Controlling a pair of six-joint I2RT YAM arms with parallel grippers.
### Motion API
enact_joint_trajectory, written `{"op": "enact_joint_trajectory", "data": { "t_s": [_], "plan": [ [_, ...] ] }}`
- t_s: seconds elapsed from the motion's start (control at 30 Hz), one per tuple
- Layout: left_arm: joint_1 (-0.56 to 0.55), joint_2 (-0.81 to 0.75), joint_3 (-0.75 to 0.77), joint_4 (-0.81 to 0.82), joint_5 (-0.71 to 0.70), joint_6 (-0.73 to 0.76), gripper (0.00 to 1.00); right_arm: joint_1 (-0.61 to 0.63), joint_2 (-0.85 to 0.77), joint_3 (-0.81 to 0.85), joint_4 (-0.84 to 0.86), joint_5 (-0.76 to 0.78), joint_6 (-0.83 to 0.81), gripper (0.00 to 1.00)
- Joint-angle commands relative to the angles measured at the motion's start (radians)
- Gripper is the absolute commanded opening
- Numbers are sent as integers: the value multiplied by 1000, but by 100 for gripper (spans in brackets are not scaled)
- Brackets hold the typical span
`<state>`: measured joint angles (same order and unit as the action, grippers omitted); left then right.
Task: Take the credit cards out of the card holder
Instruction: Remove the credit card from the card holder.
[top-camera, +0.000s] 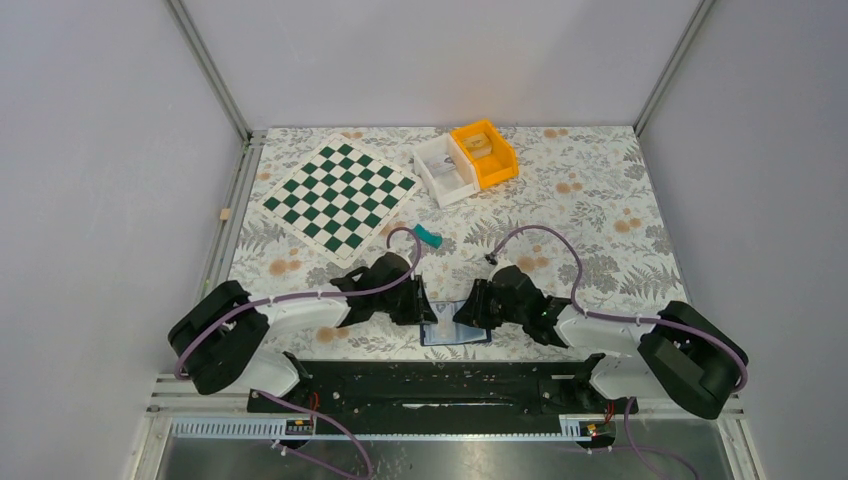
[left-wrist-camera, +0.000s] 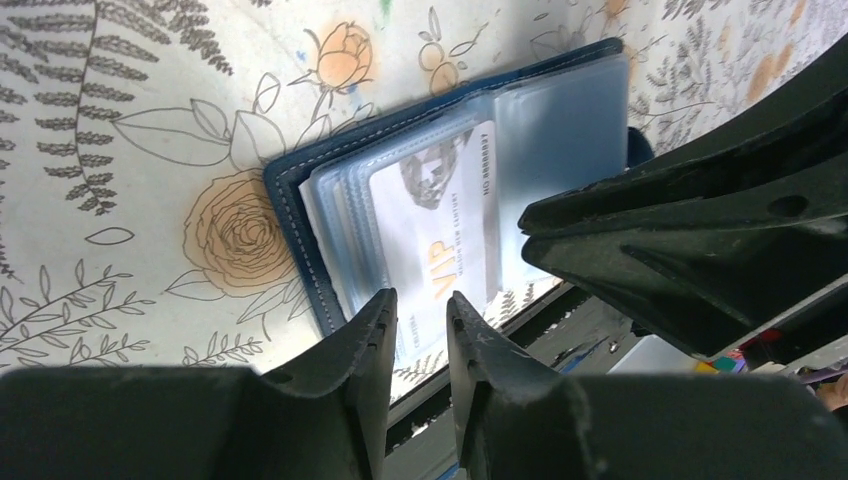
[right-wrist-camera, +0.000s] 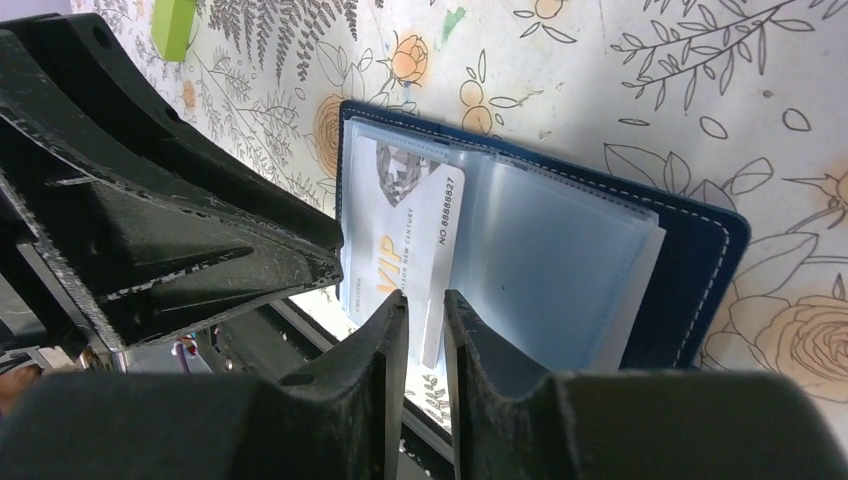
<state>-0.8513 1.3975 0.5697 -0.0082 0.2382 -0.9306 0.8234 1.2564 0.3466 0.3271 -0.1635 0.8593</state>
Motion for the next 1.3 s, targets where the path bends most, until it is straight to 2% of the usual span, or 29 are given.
{"op": "enact_joint_trajectory", "data": {
  "t_s": [0.0,0.67,0.87,1.03,1.27],
  "plan": [
    [3,19,-17,37,-11,23,24,-6,41,39,48,-25,-23,27],
    [3,70,-39,26,-25,34,20,-23,64,-23,105,-34,-17,36],
    [4,71,-40,25,-25,30,20,-29,80,-24,133,-71,-23,34],
    [4,73,-39,25,-25,27,20,-40,135,-52,247,-130,0,31],
    [4,79,-28,10,-32,33,19,-70,153,-77,330,-175,17,17]
  ]
}}
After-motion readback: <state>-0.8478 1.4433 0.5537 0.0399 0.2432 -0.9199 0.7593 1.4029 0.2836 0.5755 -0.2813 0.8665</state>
